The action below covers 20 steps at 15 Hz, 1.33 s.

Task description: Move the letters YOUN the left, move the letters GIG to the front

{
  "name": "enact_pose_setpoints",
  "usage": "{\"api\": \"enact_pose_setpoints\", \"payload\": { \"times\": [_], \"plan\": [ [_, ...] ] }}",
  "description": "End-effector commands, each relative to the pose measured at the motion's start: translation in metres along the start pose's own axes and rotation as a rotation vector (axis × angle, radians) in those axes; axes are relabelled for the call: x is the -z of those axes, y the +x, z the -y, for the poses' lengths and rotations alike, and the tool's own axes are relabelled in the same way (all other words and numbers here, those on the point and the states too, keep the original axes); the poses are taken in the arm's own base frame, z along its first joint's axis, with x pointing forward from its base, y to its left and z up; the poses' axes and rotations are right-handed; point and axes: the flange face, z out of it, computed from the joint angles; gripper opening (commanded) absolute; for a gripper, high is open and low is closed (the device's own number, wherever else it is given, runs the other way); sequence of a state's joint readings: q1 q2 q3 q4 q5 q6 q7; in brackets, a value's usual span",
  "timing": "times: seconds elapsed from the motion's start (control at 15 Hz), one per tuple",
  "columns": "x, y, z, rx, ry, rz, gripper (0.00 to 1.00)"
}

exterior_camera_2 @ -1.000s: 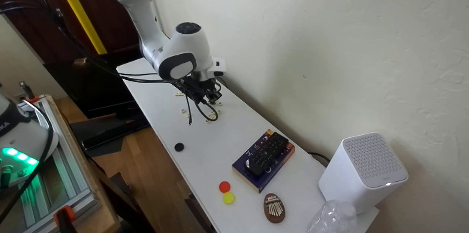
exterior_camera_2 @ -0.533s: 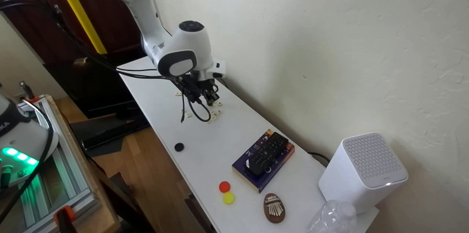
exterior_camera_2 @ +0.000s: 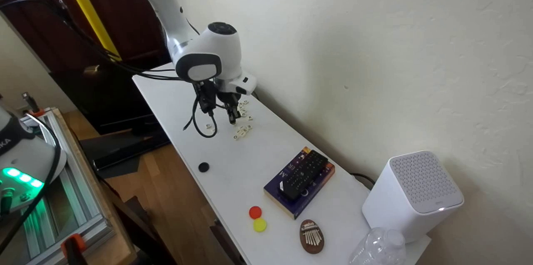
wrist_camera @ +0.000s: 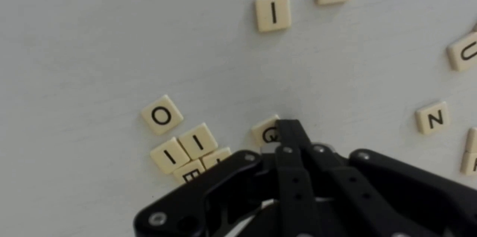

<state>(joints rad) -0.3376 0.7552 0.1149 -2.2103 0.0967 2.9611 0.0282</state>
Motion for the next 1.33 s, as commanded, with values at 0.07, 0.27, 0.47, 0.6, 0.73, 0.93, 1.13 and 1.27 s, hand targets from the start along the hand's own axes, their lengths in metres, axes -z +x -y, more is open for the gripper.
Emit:
{"api": "enact_pose_setpoints", "payload": {
  "times": [0.07, 0.27, 0.47, 0.6, 0.73, 0.93, 1.13, 1.27],
  "plan": [
    [-0.011, -0.021, -0.013, -0.23, 0.005, 0.059, 0.0],
    [-0.011, -0.026, -0.023, -0.379, 0.018, 0.053, 0.0],
    [-0.007, -0.03, -0.031, -0.533, 0.032, 0.043, 0.0],
    [0.003, -0.031, -0.032, -0.568, 0.071, 0.024, 0.0],
    [0.022, -0.032, -0.03, -0.528, 0.119, -0.046, 0.0],
    [0.044, -0.037, -0.027, -0.44, 0.139, -0.144, 0.0],
    [0.054, -0.043, -0.029, -0.34, 0.132, -0.163, 0.0],
    [0.055, -0.048, -0.03, -0.223, 0.109, -0.122, 0.0]
  ]
}}
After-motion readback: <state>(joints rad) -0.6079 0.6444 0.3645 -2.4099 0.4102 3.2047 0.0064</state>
